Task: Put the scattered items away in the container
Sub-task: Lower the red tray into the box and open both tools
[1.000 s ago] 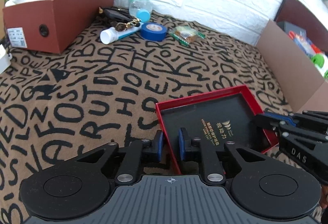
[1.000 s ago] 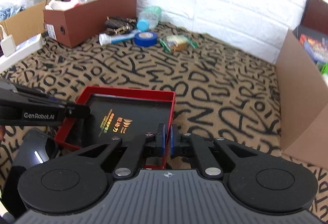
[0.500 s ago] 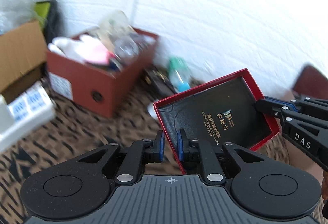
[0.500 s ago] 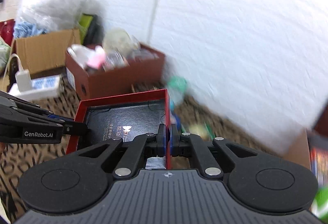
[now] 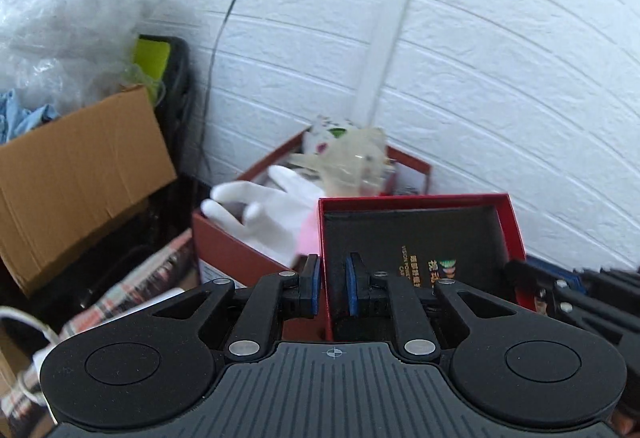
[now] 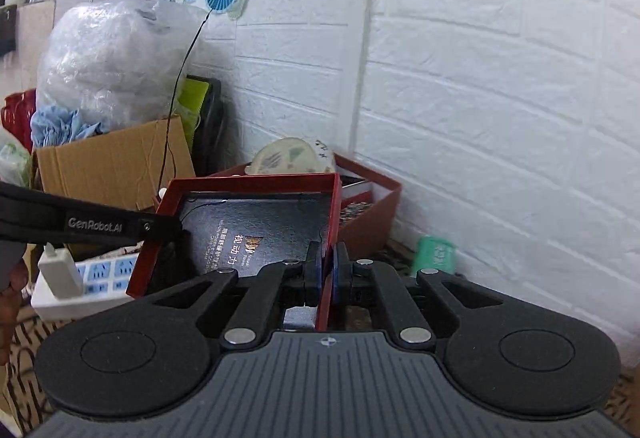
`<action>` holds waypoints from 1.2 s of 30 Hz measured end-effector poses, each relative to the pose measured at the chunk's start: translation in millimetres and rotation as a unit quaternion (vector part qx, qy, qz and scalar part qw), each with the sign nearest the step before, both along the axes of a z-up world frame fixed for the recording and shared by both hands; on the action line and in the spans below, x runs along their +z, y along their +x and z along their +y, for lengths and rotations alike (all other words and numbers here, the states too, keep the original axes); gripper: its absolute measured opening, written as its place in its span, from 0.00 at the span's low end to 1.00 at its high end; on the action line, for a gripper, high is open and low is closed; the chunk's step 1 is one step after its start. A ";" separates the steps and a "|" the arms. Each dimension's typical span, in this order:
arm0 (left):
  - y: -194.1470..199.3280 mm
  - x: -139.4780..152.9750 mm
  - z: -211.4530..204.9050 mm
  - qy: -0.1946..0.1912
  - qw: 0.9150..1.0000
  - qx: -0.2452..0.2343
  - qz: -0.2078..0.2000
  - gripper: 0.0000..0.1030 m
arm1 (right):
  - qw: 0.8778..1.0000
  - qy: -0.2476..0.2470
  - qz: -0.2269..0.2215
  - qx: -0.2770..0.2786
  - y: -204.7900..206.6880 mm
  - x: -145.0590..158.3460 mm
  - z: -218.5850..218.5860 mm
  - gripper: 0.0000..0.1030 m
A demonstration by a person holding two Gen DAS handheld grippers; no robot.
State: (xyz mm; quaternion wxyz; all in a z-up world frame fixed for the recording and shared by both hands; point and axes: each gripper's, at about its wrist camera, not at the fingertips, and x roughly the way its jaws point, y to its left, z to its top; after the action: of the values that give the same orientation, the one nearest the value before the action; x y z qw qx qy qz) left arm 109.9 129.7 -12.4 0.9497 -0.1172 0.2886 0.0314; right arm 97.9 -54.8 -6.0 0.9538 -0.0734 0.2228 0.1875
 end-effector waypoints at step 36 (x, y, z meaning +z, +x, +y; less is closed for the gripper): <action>68.9 -23.3 15.8 0.119 0.991 -0.054 0.026 0.69 | 0.996 0.057 0.072 0.007 44.5 -55.8 60.0 0.17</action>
State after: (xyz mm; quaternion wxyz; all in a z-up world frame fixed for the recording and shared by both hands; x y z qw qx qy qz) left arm 178.8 145.6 -35.7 0.9493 0.0133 0.3137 0.0174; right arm 142.3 5.3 -61.7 0.9367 -0.0066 0.2789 0.2115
